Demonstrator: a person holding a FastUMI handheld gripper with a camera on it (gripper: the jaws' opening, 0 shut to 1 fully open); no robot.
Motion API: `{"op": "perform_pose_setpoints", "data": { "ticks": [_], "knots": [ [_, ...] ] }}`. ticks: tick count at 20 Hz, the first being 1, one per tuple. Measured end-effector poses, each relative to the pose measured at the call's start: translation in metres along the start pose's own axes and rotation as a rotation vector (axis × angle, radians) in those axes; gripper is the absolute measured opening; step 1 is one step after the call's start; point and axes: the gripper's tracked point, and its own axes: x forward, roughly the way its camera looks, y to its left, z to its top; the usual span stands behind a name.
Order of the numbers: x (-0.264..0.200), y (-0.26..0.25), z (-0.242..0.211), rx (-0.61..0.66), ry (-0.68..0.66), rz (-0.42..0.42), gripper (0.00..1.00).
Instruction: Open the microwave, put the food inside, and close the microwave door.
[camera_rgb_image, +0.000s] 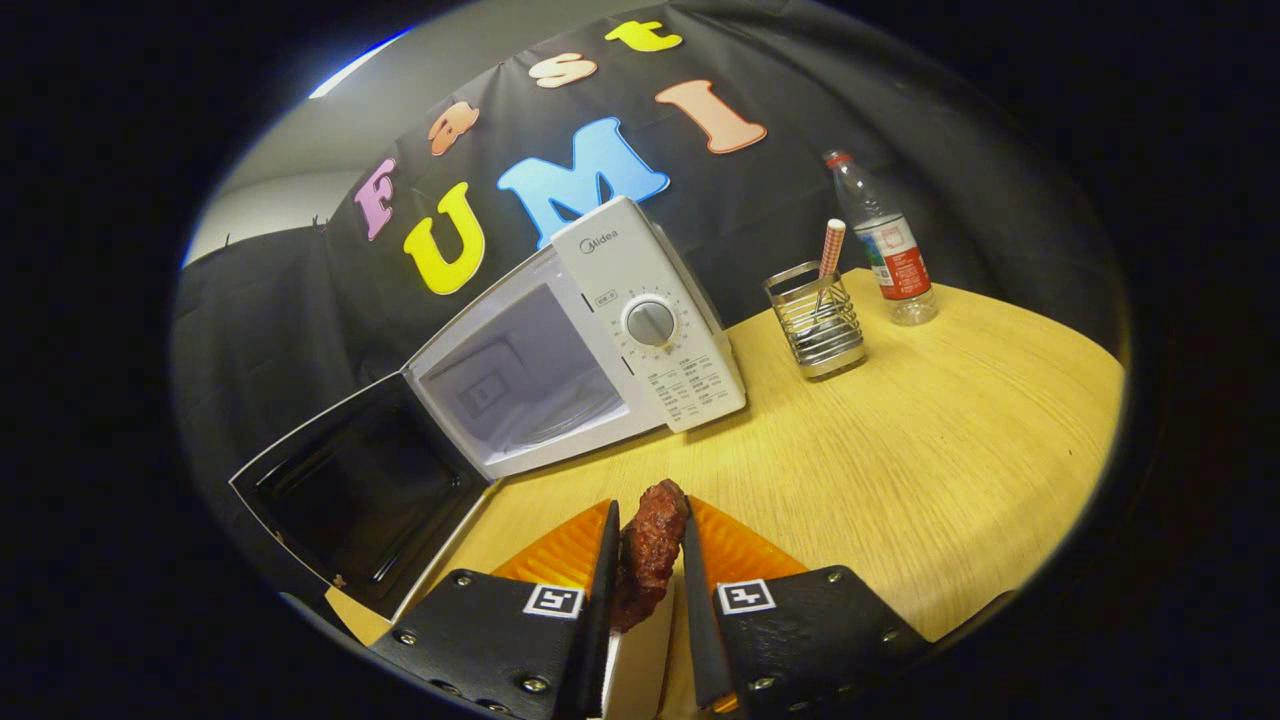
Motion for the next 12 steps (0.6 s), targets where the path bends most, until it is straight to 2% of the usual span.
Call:
{"op": "perform_pose_setpoints", "data": {
  "ticks": [2, 5, 8, 11, 12],
  "knots": [
    [-0.001, 0.005, 0.004, 0.131, 0.014, 0.055, 0.16],
    [-0.002, 0.009, 0.003, 0.225, 0.046, 0.077, 0.15],
    [-0.005, 0.016, 0.021, 0.348, 0.019, 0.107, 0.15],
    [-0.01, 0.026, 0.027, 0.318, 0.011, 0.115, 0.15],
    [-0.009, 0.021, 0.021, 0.291, 0.025, 0.084, 0.15]
  ]
}}
